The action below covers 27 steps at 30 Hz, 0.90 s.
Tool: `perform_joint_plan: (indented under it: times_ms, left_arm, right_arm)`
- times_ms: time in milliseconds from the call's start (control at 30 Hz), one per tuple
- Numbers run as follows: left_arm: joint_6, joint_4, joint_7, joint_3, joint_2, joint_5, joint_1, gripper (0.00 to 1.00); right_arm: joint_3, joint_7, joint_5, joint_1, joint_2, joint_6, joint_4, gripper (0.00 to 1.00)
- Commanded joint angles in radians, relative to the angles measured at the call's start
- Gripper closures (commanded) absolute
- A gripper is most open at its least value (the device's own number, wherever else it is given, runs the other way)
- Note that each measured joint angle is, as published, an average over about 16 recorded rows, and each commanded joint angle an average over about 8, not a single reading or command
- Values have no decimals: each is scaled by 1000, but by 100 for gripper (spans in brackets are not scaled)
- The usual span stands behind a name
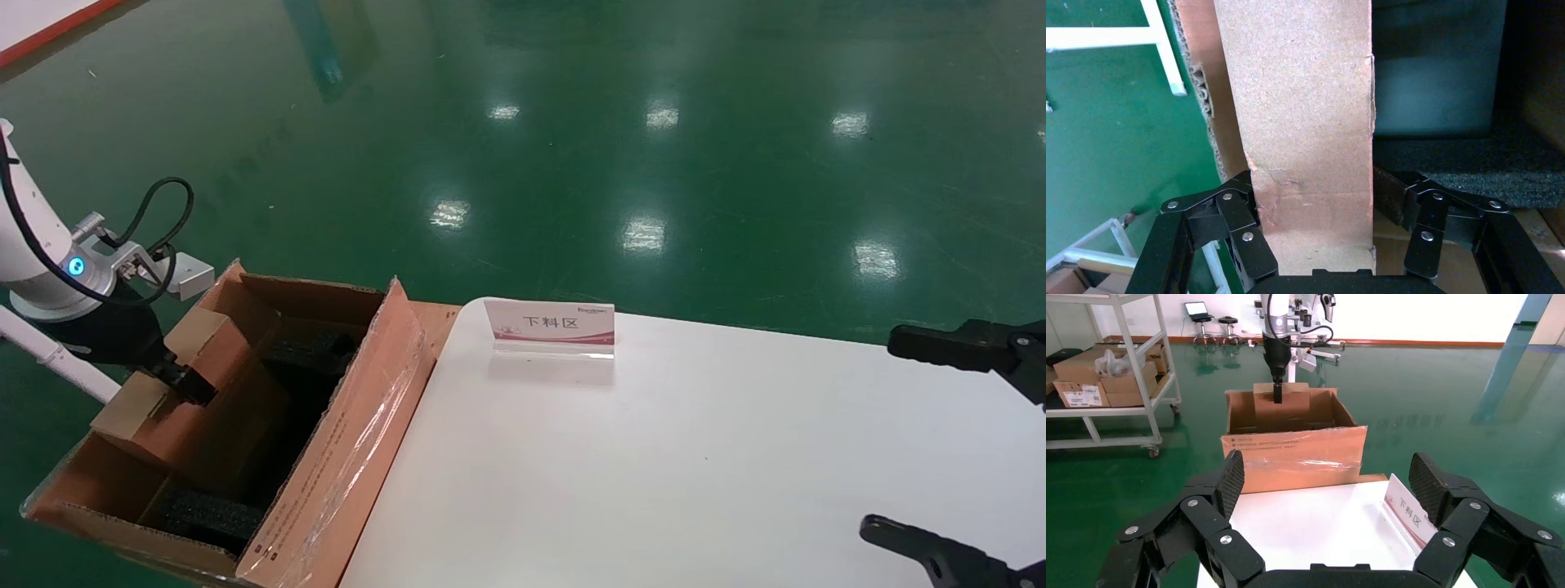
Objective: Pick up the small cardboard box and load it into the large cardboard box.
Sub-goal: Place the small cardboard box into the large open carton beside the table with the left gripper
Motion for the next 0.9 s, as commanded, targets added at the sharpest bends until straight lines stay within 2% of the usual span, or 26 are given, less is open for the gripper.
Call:
perform_joint_plan:
  times_ms: [33, 467, 500, 533, 733, 767, 800, 900]
  left_arm:
    - [0, 19, 3, -2, 8, -6, 17, 100]
    - [11, 135, 21, -6, 58, -22, 108, 100]
    - [10, 143, 23, -6, 61, -21, 113, 97]
    - [10, 149, 25, -6, 63, -21, 117, 91]
    - [11, 175, 35, -8, 74, -25, 134, 16]
    - [11, 177, 35, -9, 75, -26, 136, 6]
    - [11, 179, 36, -9, 76, -27, 137, 0]
    - [11, 179, 36, -9, 75, -26, 136, 0]
  right_arm:
    - [0, 0, 0, 0, 0, 0, 0, 0]
    - [-1, 0, 1, 0, 0, 0, 0, 0]
    - [-1, 0, 1, 0, 0, 0, 0, 0]
    - [-1, 0, 1, 0, 0, 0, 0, 0]
    - [-1, -1, 1, 0, 0, 1, 0, 0]
    - [-1, -1, 1, 0, 1, 1, 0, 0]
    - [-2, -1, 1, 0, 1, 1, 0, 0]
    - [-2, -1, 1, 0, 1, 1, 0, 0]
